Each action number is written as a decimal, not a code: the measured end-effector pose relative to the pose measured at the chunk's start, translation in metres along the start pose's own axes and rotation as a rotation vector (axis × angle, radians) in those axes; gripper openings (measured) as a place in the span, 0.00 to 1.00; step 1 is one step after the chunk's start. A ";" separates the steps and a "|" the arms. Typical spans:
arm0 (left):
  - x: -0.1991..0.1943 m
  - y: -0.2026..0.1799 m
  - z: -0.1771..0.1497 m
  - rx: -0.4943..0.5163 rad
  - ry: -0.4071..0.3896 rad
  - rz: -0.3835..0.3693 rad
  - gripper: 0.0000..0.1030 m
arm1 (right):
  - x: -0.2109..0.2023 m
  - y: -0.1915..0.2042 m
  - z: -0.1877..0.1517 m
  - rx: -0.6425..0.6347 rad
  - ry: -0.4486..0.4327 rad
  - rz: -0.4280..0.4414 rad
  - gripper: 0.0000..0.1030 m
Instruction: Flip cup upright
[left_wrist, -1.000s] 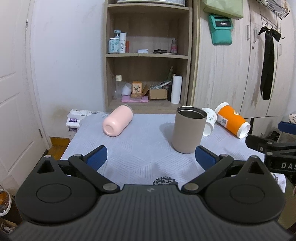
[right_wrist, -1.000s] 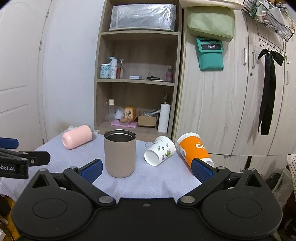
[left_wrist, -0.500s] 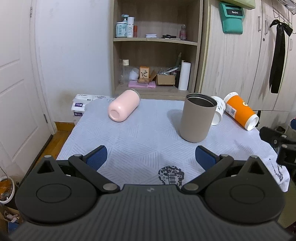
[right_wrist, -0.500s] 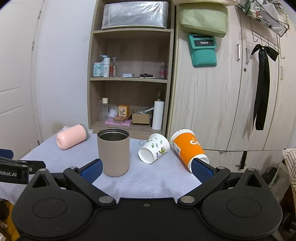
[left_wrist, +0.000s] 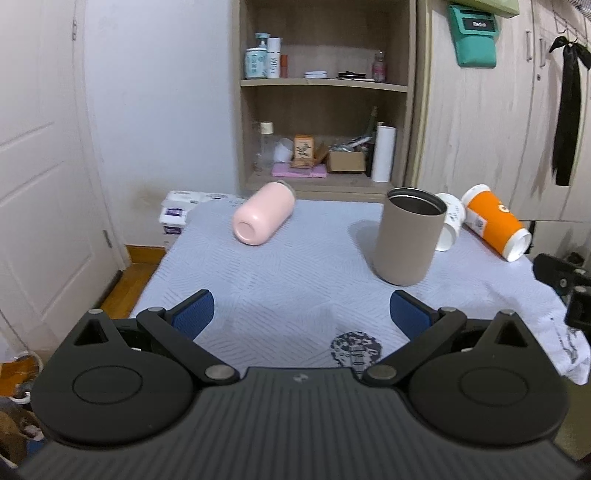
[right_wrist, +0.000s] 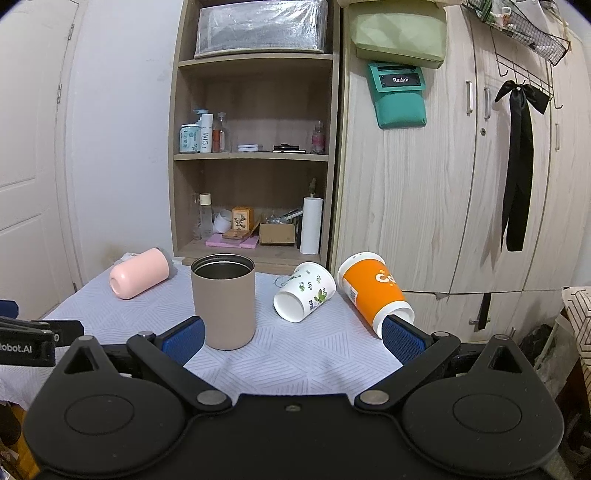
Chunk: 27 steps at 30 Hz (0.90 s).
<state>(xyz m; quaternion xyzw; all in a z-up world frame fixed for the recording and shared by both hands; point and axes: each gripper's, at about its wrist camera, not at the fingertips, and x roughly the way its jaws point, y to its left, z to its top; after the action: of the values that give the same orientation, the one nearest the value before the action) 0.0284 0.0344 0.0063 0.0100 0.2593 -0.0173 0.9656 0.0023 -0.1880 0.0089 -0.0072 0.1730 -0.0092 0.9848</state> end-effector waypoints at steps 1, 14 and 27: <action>-0.001 0.000 0.000 0.007 -0.004 0.008 1.00 | 0.000 0.001 0.000 -0.001 -0.001 -0.001 1.00; -0.004 0.001 -0.001 -0.003 -0.037 0.022 1.00 | -0.004 0.003 0.000 -0.018 -0.007 -0.013 1.00; -0.006 -0.002 -0.003 0.006 -0.084 0.053 1.00 | -0.002 0.001 -0.001 -0.018 -0.001 -0.019 1.00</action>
<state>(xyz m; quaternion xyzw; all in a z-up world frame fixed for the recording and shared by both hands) 0.0210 0.0331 0.0066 0.0189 0.2180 0.0071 0.9757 0.0005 -0.1869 0.0088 -0.0178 0.1726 -0.0169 0.9847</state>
